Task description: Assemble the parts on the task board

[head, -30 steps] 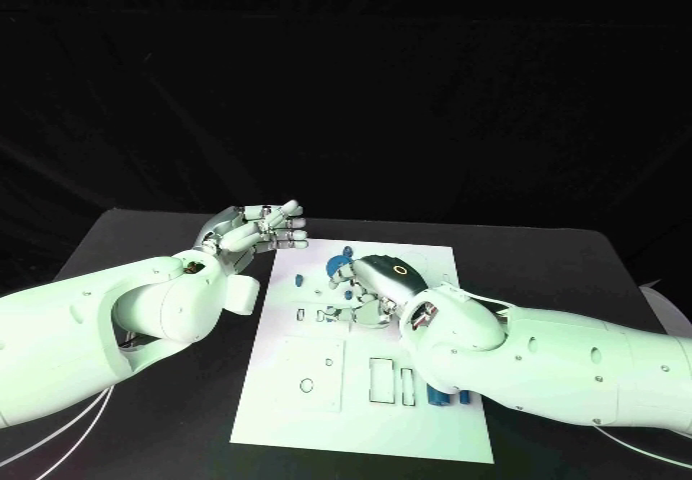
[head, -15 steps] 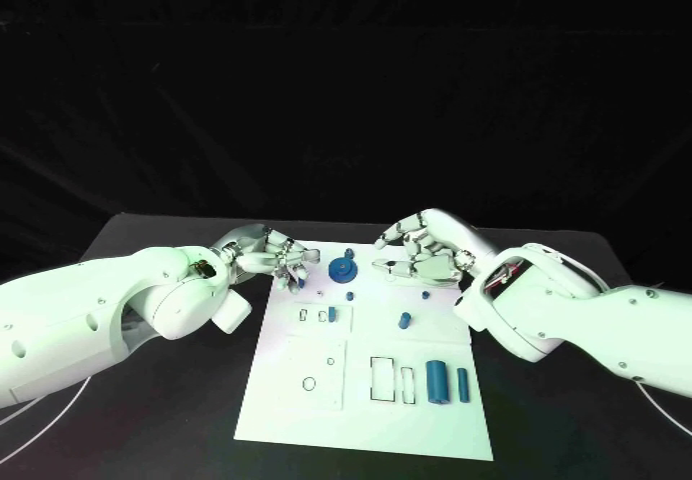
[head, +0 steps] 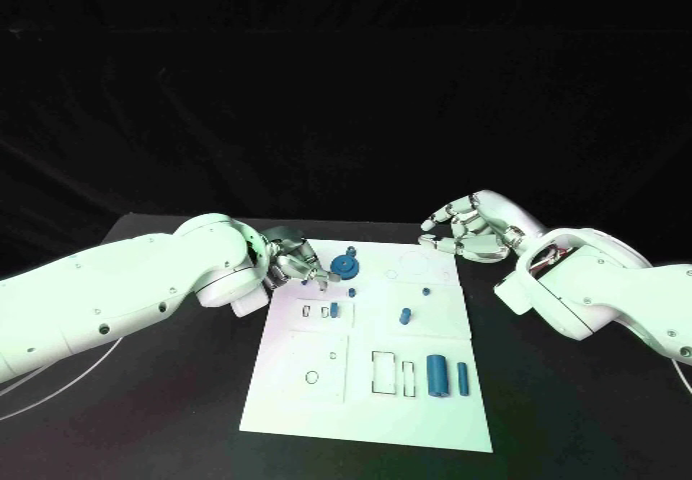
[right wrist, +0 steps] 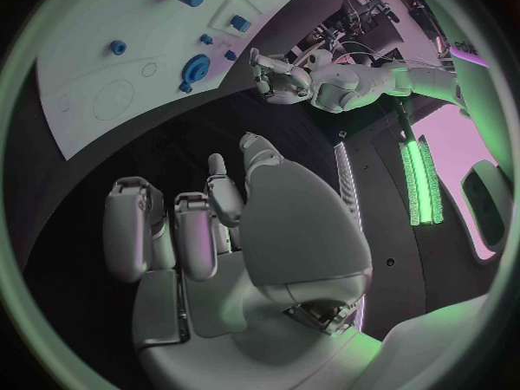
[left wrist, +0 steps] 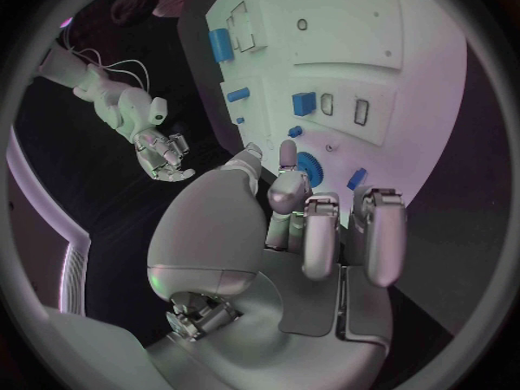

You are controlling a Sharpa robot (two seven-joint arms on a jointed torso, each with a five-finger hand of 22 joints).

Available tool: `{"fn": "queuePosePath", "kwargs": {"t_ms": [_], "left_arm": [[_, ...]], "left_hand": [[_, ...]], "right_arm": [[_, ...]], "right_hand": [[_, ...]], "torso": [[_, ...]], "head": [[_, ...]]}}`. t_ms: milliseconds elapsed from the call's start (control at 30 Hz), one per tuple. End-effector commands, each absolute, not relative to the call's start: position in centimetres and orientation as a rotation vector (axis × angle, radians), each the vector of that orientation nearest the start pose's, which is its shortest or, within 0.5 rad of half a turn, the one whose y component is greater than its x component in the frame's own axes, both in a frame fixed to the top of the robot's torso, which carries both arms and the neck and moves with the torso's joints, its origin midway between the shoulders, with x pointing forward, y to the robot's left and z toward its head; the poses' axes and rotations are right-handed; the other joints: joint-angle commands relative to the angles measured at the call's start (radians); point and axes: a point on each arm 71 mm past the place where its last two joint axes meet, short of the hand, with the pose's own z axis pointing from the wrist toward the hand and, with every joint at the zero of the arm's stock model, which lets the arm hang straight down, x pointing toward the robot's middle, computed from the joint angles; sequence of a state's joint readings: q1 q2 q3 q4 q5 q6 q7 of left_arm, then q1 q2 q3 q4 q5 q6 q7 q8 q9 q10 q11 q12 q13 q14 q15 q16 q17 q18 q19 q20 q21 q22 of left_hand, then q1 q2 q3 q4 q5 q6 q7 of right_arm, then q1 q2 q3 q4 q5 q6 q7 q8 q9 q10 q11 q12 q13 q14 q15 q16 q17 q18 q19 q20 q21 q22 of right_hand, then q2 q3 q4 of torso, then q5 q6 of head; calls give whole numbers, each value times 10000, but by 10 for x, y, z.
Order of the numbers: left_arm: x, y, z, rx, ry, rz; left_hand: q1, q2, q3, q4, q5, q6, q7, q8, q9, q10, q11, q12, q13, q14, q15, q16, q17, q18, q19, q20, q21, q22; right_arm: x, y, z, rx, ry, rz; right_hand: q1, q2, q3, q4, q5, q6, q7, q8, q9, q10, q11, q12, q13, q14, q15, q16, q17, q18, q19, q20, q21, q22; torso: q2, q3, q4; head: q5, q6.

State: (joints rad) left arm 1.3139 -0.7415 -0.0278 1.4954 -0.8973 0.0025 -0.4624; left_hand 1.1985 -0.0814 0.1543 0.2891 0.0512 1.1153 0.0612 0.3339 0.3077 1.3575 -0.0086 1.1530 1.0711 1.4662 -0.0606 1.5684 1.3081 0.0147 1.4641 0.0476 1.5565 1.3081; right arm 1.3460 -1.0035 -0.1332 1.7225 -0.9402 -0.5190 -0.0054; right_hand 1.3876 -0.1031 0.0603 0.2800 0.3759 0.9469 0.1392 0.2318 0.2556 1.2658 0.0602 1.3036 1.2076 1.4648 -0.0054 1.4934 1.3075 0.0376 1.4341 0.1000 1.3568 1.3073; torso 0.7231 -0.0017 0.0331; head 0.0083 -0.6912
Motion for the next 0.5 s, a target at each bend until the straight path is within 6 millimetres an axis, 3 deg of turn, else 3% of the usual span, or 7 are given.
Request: {"fn": "queuePosePath", "kwargs": {"t_ms": [33,233,500], "left_arm": [[505,167,-166,-2237,22296,-4429],[508,153,-165,-1677,22675,-3629],[510,139,-165,-1131,23047,-3041]], "left_hand": [[-184,-23,71,33,-10,-241,0,315,433,-46,-15,377,420,1046,-53,24,2627,-145,1061,-97,139,2616],[-362,-90,151,27,-12,-524,1,600,916,-134,-5,521,613,1046,-56,24,2627,-147,1067,-131,143,2627],[-476,-112,199,36,-13,-650,10,696,1112,-181,3,531,644,1046,-52,24,2627,-147,1067,-135,143,2627]], "right_arm": [[463,-231,-133,3083,15727,9155],[464,-232,-133,3020,15748,9012],[466,-232,-134,2935,15758,8883]], "right_hand": [[-74,-49,-79,-6,54,25,-13,54,11,-53,-29,-72,-23,718,-80,-56,1335,181,-35,-33,-42,1335],[-80,-58,-93,-3,76,24,-14,58,12,-68,-30,-88,-45,711,-82,-76,1308,188,-52,-35,-74,1317],[-98,-74,-141,8,174,9,-16,69,14,-67,-33,-95,-58,708,-87,-90,1294,191,-55,-42,-98,1308]], "torso": [[-8,20,5],[4,12,-2],[5,11,-4]], "head": [[13,-26],[56,-81],[75,-162]]}}
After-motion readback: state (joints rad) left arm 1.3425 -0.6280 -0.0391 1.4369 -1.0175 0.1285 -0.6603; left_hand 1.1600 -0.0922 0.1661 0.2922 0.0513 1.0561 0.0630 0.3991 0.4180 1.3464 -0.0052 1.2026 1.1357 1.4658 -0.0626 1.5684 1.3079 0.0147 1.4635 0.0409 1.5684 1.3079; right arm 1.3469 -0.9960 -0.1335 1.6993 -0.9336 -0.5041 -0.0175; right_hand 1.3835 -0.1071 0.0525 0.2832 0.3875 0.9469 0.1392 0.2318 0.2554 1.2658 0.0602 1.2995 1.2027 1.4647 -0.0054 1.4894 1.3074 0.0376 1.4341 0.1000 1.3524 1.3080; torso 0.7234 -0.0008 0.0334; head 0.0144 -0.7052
